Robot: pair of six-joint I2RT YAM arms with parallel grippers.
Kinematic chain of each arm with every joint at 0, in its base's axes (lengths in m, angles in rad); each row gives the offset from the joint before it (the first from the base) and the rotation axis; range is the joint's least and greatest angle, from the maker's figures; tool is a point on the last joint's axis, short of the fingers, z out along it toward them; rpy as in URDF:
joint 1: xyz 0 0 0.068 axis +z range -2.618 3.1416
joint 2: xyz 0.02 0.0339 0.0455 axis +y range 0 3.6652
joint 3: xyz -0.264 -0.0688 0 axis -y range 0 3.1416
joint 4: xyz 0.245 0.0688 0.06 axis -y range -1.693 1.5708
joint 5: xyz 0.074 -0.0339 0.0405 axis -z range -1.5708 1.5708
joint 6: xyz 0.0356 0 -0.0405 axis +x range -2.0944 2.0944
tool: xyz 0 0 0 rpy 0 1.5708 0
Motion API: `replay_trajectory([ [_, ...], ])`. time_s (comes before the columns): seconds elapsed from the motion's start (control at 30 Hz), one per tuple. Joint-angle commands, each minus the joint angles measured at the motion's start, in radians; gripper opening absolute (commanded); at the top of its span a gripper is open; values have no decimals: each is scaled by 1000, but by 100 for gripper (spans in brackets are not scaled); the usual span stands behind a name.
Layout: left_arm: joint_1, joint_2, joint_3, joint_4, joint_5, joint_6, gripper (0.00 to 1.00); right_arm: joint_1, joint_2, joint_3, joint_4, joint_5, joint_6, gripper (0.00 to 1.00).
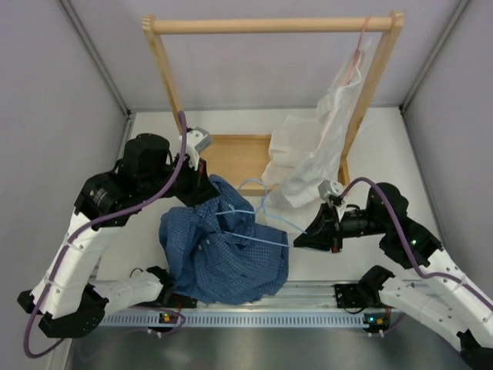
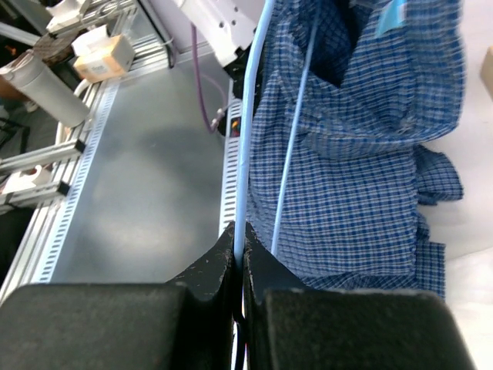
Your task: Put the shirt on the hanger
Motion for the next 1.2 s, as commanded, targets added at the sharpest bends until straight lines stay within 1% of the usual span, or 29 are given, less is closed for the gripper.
replay_trajectory([
  [0.0,-6,2,22,4,208,46,0,15,26,-7,221,35,28,0],
  [0.03,-6,-3,17,31,220,43,0,24,73,1,221,59,31,0],
  [0.1,-6,-15,11,44,238,40,0,29,115,28,212,139,29,0],
  [0.13,-6,-19,11,53,275,40,0,36,148,41,221,170,35,0],
  [0.17,-6,-29,12,57,292,39,0,39,161,42,225,238,38,0],
  [0.2,-6,-35,14,64,309,37,0,41,171,44,233,273,52,0],
  [0.27,-6,-46,20,77,345,34,0,44,188,26,285,375,74,0],
  [0.3,-6,-58,20,80,352,33,0,43,188,10,319,397,89,0],
  [0.33,-7,-65,17,85,352,31,0,44,188,-5,355,409,120,0],
  [0.37,-6,-69,16,87,343,28,0,44,187,-34,433,406,132,0],
  [0.43,-6,-64,9,85,330,26,0,61,187,-62,498,379,152,0],
  [0.47,-6,-58,3,85,303,25,0,73,185,-65,541,359,152,0],
  [0.5,-6,-38,2,84,283,20,0,88,182,-68,554,354,129,0],
  [0.53,-7,-27,2,84,258,14,0,133,179,-68,560,357,109,0],
  [0.6,-9,-1,6,82,205,-6,0,190,170,-60,546,389,33,0],
  [0.63,-9,25,12,74,191,-15,0,240,164,-56,537,409,14,0],
  [0.67,-7,37,19,71,178,-18,0,257,162,-56,531,441,-1,0],
  [0.77,-19,69,49,54,155,-17,0,268,161,-91,561,451,5,0],
  [0.87,-64,82,71,56,197,0,1,267,167,-139,653,489,40,0],
  [0.9,-91,80,78,58,198,0,7,267,167,-151,678,498,60,0],
  [0.93,-101,77,83,58,172,2,18,267,167,-172,731,512,71,0],
  [0.97,-105,67,88,58,154,3,46,267,167,-181,756,538,83,0],
  [1.0,-105,56,94,56,128,0,63,267,164,-189,776,549,103,0],
  [1.03,-105,44,104,58,94,-4,81,267,155,-207,817,564,114,0],
  [1.07,-105,30,111,58,20,-6,92,267,149,-217,837,593,120,0],
  [1.1,-105,-5,118,58,-25,-6,98,267,141,-229,857,601,129,0],
  [1.13,-105,-27,123,59,-73,-3,98,267,120,-250,873,613,134,0],
  [1.17,-105,-48,121,64,-178,-1,98,267,110,-263,909,632,140,0],
])
